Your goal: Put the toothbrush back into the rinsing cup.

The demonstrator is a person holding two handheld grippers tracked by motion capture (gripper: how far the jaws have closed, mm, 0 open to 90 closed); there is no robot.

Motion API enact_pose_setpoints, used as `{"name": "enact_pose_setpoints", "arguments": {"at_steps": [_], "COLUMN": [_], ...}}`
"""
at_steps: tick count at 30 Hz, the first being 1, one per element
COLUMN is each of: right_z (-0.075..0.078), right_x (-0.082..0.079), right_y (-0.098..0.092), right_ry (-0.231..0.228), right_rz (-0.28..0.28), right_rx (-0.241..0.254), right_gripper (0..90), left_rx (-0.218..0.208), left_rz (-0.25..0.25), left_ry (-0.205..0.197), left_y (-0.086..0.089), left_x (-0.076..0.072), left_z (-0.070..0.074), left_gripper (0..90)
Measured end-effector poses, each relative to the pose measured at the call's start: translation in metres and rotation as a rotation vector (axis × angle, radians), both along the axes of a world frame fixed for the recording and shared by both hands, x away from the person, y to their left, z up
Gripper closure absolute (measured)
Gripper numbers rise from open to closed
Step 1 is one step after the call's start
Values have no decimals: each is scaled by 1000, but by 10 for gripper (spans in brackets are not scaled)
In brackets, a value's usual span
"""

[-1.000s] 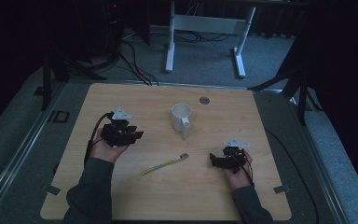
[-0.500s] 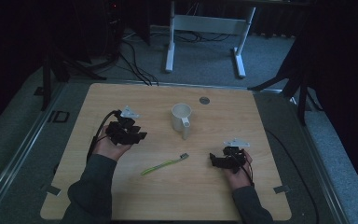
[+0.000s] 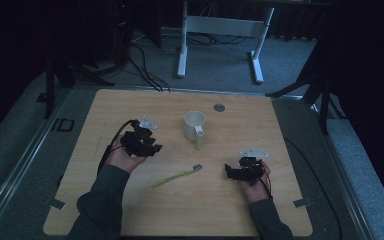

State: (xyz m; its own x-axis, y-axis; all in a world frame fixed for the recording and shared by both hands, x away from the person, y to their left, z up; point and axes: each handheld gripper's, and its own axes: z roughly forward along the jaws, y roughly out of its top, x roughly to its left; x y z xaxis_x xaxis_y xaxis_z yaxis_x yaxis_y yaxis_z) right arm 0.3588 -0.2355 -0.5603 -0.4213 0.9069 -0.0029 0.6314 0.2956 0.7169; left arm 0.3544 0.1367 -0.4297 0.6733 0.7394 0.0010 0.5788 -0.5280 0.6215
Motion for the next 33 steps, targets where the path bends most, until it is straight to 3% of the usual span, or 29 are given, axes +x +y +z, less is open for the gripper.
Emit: {"name": "enact_pose_setpoints", "arguments": {"at_steps": [24,33], "right_z": [0,0], "right_x": [0,0], "right_y": [0,0], "right_ry": [0,0], "right_rz": [2,2], "right_rx": [-2,-2], "right_gripper": [126,126], "left_rx": [62,103], "left_rz": [-79,-116], "left_ry": [51,65], "left_y": [-25,-39], "left_x": [3,5], "left_z": [-4,-6], "left_gripper": [624,624]}}
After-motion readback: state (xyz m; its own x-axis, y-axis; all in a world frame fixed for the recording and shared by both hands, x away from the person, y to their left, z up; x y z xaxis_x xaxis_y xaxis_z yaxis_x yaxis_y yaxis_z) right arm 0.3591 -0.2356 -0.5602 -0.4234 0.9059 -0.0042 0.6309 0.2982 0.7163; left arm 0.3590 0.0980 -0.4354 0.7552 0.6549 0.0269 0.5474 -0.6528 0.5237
